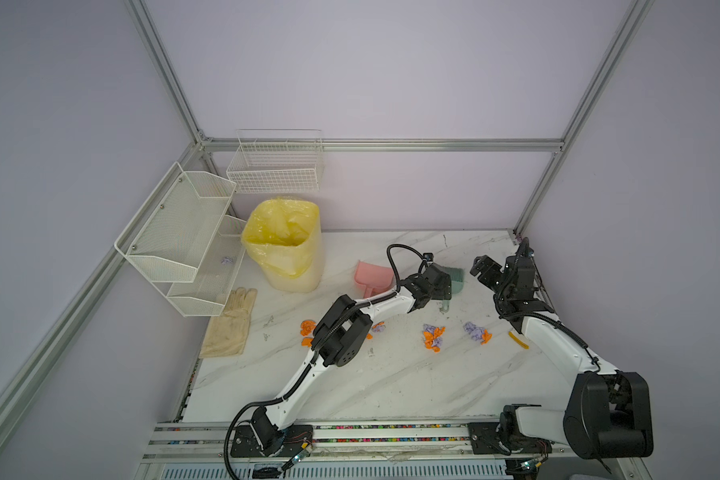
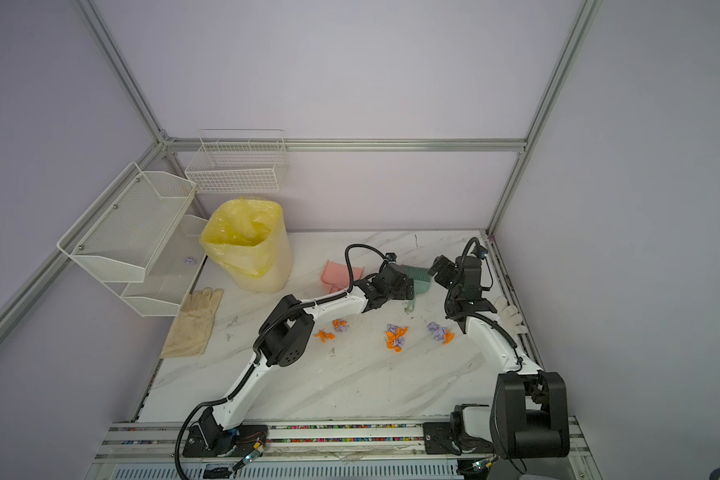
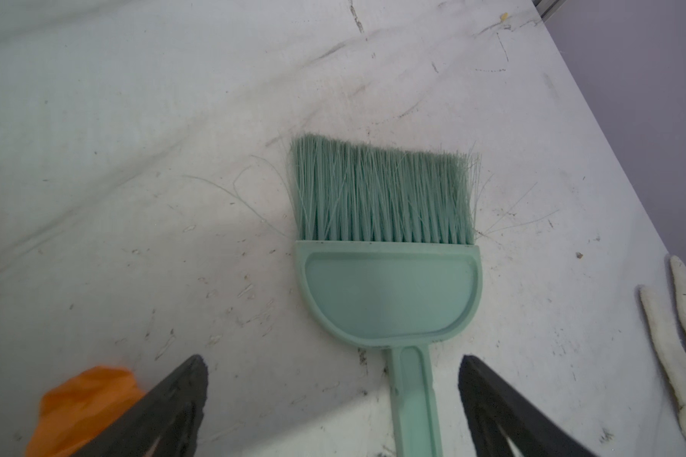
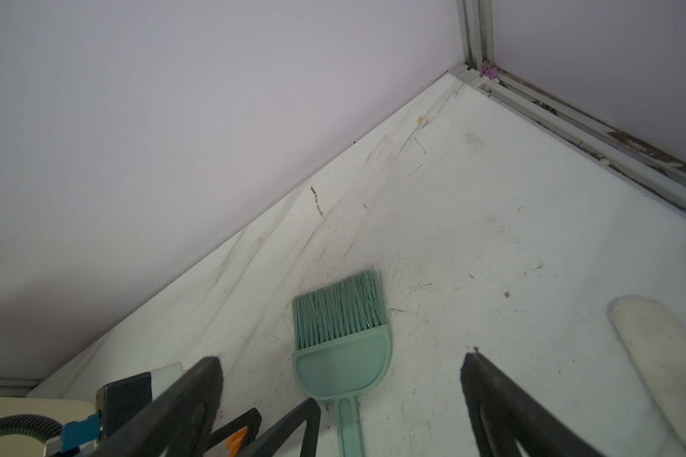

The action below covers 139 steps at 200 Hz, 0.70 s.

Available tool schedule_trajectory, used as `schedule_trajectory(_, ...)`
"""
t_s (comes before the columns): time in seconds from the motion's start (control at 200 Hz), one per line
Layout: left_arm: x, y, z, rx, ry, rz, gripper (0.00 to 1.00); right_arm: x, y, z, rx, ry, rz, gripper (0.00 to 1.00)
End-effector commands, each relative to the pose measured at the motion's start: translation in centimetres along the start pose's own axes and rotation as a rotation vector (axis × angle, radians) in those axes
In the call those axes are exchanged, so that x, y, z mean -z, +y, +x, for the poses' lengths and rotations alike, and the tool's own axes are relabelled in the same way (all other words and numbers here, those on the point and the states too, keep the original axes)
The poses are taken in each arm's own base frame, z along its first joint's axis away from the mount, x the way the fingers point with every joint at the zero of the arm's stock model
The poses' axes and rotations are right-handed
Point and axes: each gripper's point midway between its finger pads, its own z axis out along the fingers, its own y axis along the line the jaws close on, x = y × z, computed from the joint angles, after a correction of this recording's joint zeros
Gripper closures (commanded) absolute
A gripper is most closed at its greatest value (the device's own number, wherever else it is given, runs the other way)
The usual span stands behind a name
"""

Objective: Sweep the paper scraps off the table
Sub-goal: 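Reach the left gripper toward the green brush while the right arm lifts forward, then lower the left gripper onto the green brush handle and close it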

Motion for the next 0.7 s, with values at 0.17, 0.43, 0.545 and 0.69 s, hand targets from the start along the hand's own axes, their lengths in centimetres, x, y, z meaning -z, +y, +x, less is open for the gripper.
schedule_trajectory(0.17,-0.8,-1.5,-2.7,-0.082,-0.099,-0.092,0.07,0.4,0.1,0.0,-0.006,-0.007,-0.015,0.03)
schedule_trajectory(0.43,-2.2,0.6,-1.2,-0.135,-0.080,-0.178,0.14,0.6,0.3,0.0,-0.010,-0.009,-0.030,0.03)
schedule_trajectory(0.545,-2.8,2.5,-0.4,-0.109,-0.037,-0.206,0.22,0.6,0.4,0.0,-0.010,-0.005,-0.033,0.03)
schedule_trajectory(0.69,-3.1,5.6,0.5,-0.037,0.029,-0.233,0.32,0.6,0.6,0.0,-0.012,-0.004,-0.039,0.03)
